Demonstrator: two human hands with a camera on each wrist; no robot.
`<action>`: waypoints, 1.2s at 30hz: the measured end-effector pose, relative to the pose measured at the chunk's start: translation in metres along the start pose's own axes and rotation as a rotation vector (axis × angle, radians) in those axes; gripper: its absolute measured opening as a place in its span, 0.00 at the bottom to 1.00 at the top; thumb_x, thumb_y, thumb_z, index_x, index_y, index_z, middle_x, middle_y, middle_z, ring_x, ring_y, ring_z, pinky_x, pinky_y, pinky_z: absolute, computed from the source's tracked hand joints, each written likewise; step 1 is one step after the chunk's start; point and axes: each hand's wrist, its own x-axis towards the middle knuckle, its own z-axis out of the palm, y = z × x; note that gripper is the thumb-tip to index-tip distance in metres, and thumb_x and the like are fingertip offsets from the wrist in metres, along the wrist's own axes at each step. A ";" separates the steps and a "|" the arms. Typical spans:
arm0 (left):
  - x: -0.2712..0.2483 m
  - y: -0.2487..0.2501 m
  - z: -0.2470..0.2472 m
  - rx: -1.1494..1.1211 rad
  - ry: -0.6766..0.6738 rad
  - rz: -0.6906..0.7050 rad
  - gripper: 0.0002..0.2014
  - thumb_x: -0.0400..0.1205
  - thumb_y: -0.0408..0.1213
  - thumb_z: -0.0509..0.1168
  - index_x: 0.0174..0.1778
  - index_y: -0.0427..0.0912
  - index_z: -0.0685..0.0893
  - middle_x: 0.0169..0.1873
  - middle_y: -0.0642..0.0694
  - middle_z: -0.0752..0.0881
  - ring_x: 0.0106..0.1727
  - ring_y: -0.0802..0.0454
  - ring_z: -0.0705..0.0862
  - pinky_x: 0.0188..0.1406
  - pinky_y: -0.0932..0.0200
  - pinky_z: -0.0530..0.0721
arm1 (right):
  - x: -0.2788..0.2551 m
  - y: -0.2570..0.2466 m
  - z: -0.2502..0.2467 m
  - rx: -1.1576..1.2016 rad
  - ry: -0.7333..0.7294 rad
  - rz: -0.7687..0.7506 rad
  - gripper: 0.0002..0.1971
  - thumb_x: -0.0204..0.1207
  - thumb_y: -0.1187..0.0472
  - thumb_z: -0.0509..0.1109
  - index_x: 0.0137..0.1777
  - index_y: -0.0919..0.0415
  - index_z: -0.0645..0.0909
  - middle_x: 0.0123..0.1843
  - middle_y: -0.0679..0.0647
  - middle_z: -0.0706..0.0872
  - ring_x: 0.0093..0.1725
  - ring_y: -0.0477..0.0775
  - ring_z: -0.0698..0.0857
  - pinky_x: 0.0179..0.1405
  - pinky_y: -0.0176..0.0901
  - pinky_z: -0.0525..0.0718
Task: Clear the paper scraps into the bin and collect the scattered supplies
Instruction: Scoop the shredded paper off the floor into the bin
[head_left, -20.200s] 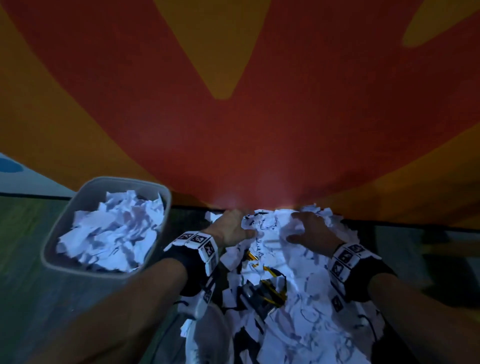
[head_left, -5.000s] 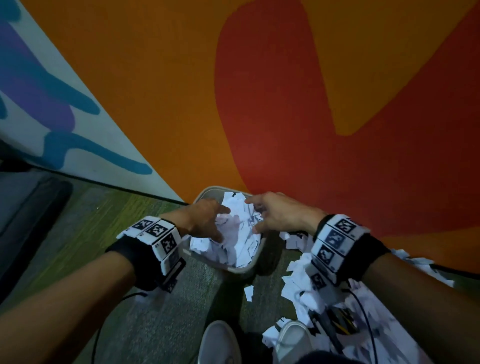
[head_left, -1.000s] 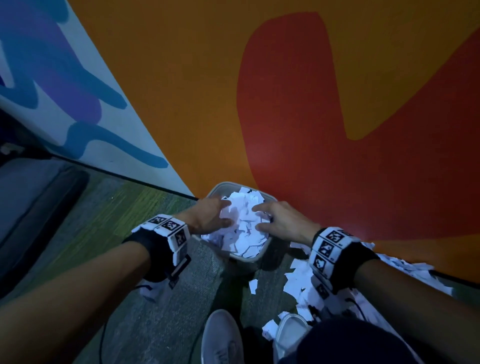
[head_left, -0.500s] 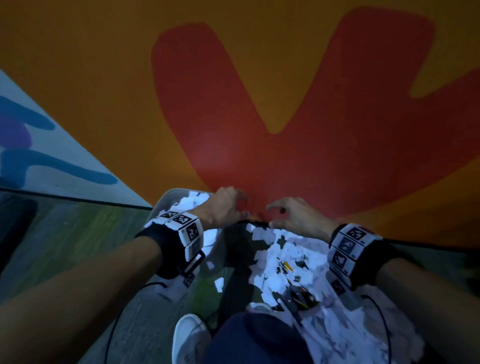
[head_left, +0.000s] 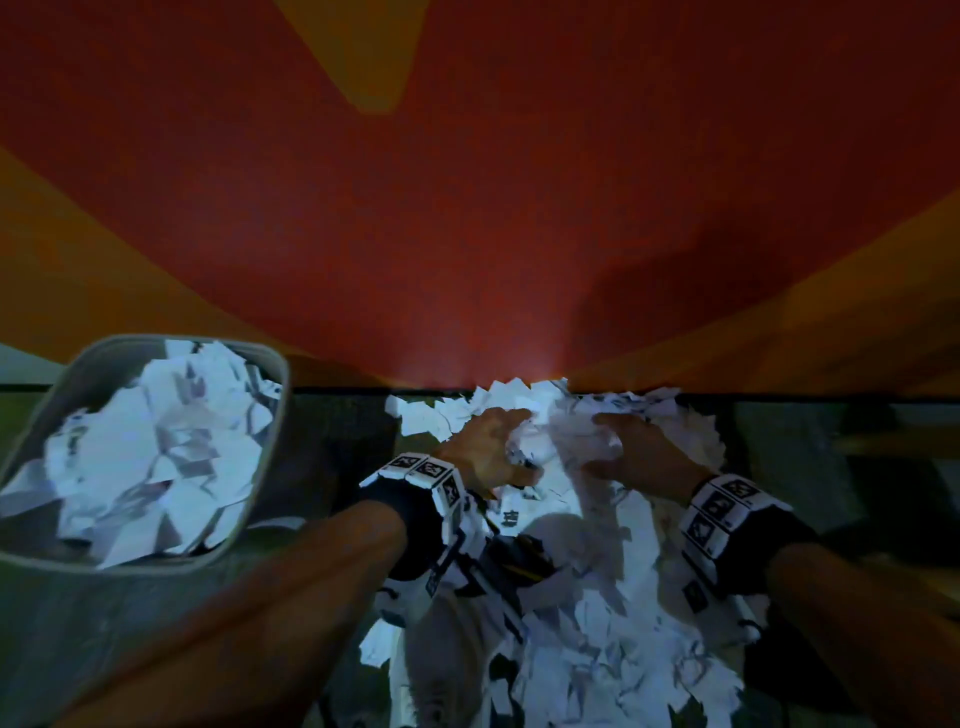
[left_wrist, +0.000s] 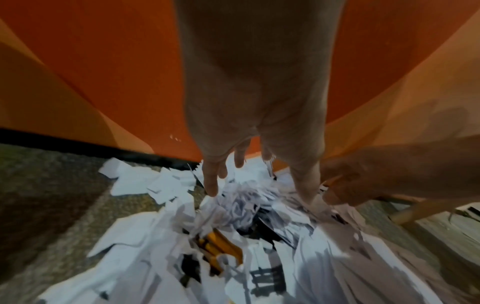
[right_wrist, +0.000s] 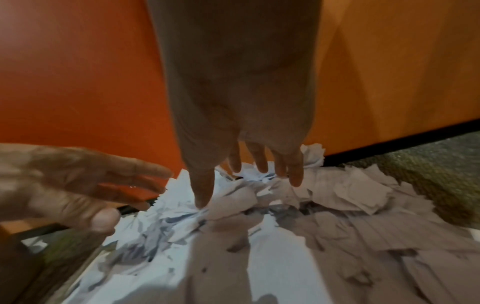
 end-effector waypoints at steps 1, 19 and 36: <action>0.011 -0.001 0.010 0.034 -0.019 0.005 0.50 0.74 0.58 0.77 0.87 0.54 0.56 0.85 0.44 0.58 0.86 0.42 0.56 0.82 0.47 0.62 | 0.007 0.009 0.003 -0.017 0.008 0.010 0.43 0.68 0.35 0.78 0.80 0.53 0.69 0.75 0.56 0.78 0.72 0.60 0.79 0.71 0.55 0.75; 0.072 -0.014 0.064 0.157 0.069 0.035 0.33 0.79 0.48 0.72 0.80 0.55 0.67 0.67 0.40 0.69 0.70 0.36 0.68 0.66 0.35 0.77 | 0.045 0.017 0.055 0.126 0.106 -0.086 0.32 0.64 0.46 0.73 0.64 0.66 0.83 0.53 0.65 0.87 0.54 0.67 0.85 0.50 0.48 0.81; -0.076 0.003 -0.076 0.020 0.432 0.105 0.06 0.82 0.38 0.70 0.53 0.47 0.81 0.50 0.46 0.79 0.53 0.44 0.81 0.49 0.59 0.74 | -0.025 -0.065 -0.048 0.474 0.266 -0.399 0.08 0.71 0.71 0.79 0.49 0.63 0.88 0.47 0.60 0.92 0.48 0.57 0.89 0.49 0.54 0.83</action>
